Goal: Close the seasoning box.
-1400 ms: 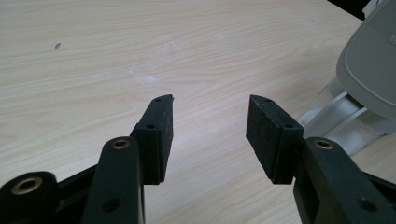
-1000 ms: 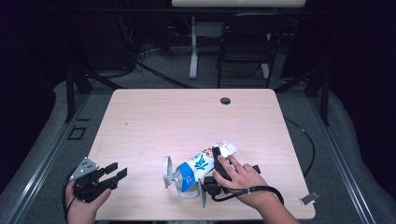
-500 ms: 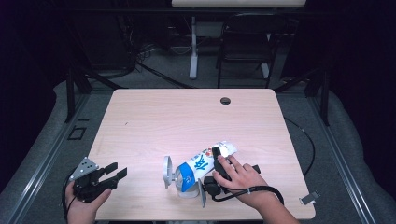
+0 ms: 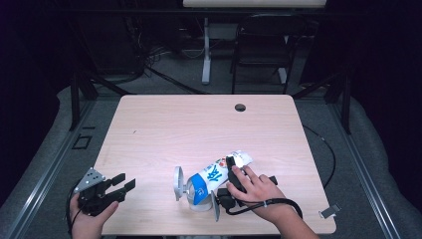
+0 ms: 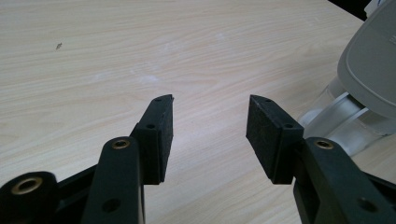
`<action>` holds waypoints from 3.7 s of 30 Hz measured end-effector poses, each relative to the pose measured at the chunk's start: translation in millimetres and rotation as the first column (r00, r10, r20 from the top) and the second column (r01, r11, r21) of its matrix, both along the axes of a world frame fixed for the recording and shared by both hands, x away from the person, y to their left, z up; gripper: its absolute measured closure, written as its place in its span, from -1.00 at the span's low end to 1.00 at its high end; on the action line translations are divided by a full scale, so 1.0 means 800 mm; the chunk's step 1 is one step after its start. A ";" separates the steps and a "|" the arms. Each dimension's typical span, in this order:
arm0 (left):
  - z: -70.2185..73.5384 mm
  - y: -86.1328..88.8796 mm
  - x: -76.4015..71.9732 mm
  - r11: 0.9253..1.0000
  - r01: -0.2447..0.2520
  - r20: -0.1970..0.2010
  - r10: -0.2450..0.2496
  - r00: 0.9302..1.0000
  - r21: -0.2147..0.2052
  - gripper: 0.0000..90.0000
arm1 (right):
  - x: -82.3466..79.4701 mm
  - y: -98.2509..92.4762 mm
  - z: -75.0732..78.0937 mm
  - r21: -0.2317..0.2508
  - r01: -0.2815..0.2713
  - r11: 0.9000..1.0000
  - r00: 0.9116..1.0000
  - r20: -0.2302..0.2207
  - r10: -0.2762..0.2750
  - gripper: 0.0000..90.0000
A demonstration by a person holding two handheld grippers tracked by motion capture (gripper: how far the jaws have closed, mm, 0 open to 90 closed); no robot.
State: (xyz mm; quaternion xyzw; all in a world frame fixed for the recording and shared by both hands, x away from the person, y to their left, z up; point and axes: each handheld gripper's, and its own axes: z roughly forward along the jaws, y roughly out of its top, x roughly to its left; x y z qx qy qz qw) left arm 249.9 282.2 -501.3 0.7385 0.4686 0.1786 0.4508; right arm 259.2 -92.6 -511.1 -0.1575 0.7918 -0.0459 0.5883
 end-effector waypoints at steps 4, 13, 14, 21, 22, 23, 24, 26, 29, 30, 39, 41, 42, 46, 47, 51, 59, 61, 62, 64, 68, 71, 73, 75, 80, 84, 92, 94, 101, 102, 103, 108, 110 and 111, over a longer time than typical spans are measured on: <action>0.000 0.000 0.000 1.000 0.000 0.000 0.000 1.000 0.001 0.15 | 0.000 0.000 0.000 0.000 0.001 1.000 1.000 0.000 -0.001 0.04; 0.000 0.000 0.000 1.000 0.000 0.000 0.000 1.000 0.001 0.15 | 0.000 0.000 0.000 -0.004 -0.004 1.000 1.000 0.005 0.004 0.04; 0.000 0.000 0.000 1.000 0.000 0.000 0.000 1.000 0.001 0.15 | 0.000 0.000 0.000 -0.004 -0.004 1.000 1.000 0.005 0.004 0.04; 0.000 0.001 0.000 1.000 -0.001 -0.003 0.001 1.000 0.002 0.15 | 0.000 0.000 0.000 -0.006 -0.005 1.000 1.000 0.005 0.005 0.04; 0.000 0.001 0.000 1.000 -0.001 -0.003 0.001 1.000 0.002 0.15 | 0.000 0.000 0.000 -0.006 -0.005 1.000 1.000 0.005 0.005 0.04; 0.000 0.001 0.000 1.000 -0.001 -0.003 0.001 1.000 0.003 0.15 | 0.000 0.000 0.000 -0.007 -0.005 1.000 1.000 0.006 0.005 0.05; 0.000 0.001 0.000 1.000 -0.001 -0.003 0.001 1.000 0.003 0.15 | 0.000 0.000 0.000 -0.007 -0.005 1.000 1.000 0.006 0.005 0.05; 0.000 0.000 0.000 1.000 -0.001 -0.003 0.001 1.000 0.002 0.15 | 0.000 0.000 0.000 -0.007 -0.006 1.000 1.000 0.006 0.006 0.05; 0.000 0.000 0.000 1.000 -0.001 -0.003 0.001 1.000 0.002 0.15 | 0.000 0.000 0.000 -0.008 -0.006 1.000 1.000 0.007 0.007 0.05; 0.000 0.000 0.000 1.000 0.000 -0.003 0.000 1.000 0.002 0.15 | 0.000 0.000 0.000 -0.008 -0.009 1.000 1.000 0.008 0.009 0.05; -0.001 0.001 0.000 1.000 0.000 -0.005 0.000 1.000 0.002 0.15 | 0.000 0.000 0.000 -0.015 -0.013 1.000 1.000 0.010 0.013 0.05; -0.001 0.001 0.000 1.000 -0.001 -0.006 0.001 1.000 0.002 0.15 | 0.000 0.000 0.000 -0.016 -0.013 1.000 1.000 0.011 0.013 0.05; -0.001 0.001 0.000 1.000 -0.001 -0.006 0.001 1.000 0.002 0.15 | 0.000 0.000 0.000 -0.016 -0.013 1.000 1.000 0.011 0.013 0.05; -0.001 0.001 0.001 1.000 0.000 -0.005 0.000 1.000 0.000 0.15 | 0.000 0.000 0.000 -0.016 -0.013 1.000 1.000 0.011 0.013 0.05; -0.002 0.001 0.001 1.000 0.000 -0.005 0.000 1.000 0.000 0.15 | 0.000 0.000 0.001 -0.020 -0.011 1.000 1.000 0.011 0.012 0.05; -0.002 0.000 0.001 1.000 -0.002 -0.004 0.002 1.000 0.000 0.15 | -0.001 0.001 0.001 -0.026 -0.013 1.000 1.000 0.013 0.013 0.05; -0.002 0.001 0.001 1.000 0.000 -0.006 0.000 1.000 0.000 0.15 | 0.000 0.001 0.002 -0.030 -0.018 0.999 1.000 0.015 0.018 0.06; -0.002 0.001 0.001 1.000 0.001 -0.006 -0.001 1.000 0.000 0.15 | -0.001 0.001 0.002 -0.038 -0.015 0.999 1.000 0.018 0.016 0.06; -0.002 0.001 0.001 1.000 0.001 -0.006 -0.001 1.000 0.000 0.15 | -0.001 0.001 0.002 -0.038 -0.015 0.999 1.000 0.018 0.016 0.06; -0.002 0.001 0.001 1.000 0.002 -0.006 -0.002 1.000 0.001 0.15 | -0.001 0.002 0.003 -0.040 -0.015 0.999 1.000 0.020 0.016 0.07; -0.002 0.001 0.001 1.000 -0.002 -0.005 0.002 1.000 0.000 0.15 | -0.001 0.002 0.003 -0.036 -0.016 0.999 1.000 0.020 0.017 0.07; -0.002 0.001 0.001 1.000 0.000 -0.007 0.000 1.000 0.001 0.15 | -0.001 0.002 0.003 -0.038 -0.017 0.999 1.000 0.020 0.017 0.08; -0.002 0.001 0.001 1.000 0.000 -0.008 0.000 1.000 0.000 0.15 | -0.001 0.002 0.003 -0.040 -0.018 0.999 1.000 0.022 0.018 0.08; -0.002 0.001 0.001 1.000 0.001 -0.007 -0.001 1.000 0.003 0.15 | -0.001 0.002 0.003 -0.040 -0.017 0.999 1.000 0.022 0.018 0.08; -0.002 0.001 0.001 1.000 0.001 -0.005 -0.001 1.000 0.003 0.15 | -0.001 0.001 0.003 -0.037 -0.019 0.999 1.000 0.020 0.020 0.08; -0.002 0.001 0.001 1.000 -0.001 -0.006 0.001 1.000 0.001 0.15 | -0.001 0.001 0.004 -0.042 -0.017 0.999 1.000 0.024 0.018 0.09; -0.002 0.001 0.001 1.000 -0.001 -0.007 0.001 1.000 0.002 0.15 | -0.001 0.001 0.004 -0.045 -0.019 0.999 0.999 0.026 0.020 0.10; -0.002 0.001 0.001 1.000 -0.002 -0.008 0.002 1.000 0.003 0.15 | -0.001 0.001 0.004 -0.045 -0.021 0.999 0.999 0.025 0.022 0.10; -0.002 0.001 0.001 1.000 -0.003 -0.006 0.003 1.000 0.001 0.15 | -0.002 0.001 0.005 -0.050 -0.018 0.999 0.999 0.030 0.019 0.11; -0.002 0.001 0.001 1.000 -0.003 -0.006 0.003 1.000 0.001 0.15 | -0.002 0.001 0.005 -0.050 -0.018 0.999 0.999 0.031 0.019 0.11; -0.002 0.002 0.001 1.000 -0.003 -0.006 0.003 1.000 0.001 0.15 | -0.002 0.001 0.005 -0.051 -0.018 0.999 0.999 0.032 0.019 0.11; -0.002 0.002 0.001 1.000 -0.004 -0.007 0.004 1.000 0.002 0.15 | -0.002 0.001 0.005 -0.049 -0.020 0.999 0.999 0.031 0.022 0.11; -0.002 0.001 0.001 1.000 -0.003 -0.006 0.003 1.000 0.001 0.15 | -0.002 0.001 0.005 -0.054 -0.018 0.998 0.999 0.033 0.020 0.12; -0.002 0.001 0.001 1.000 -0.003 -0.006 0.003 1.000 0.001 0.15 | -0.002 0.001 0.005 -0.052 -0.020 0.998 0.999 0.033 0.022 0.12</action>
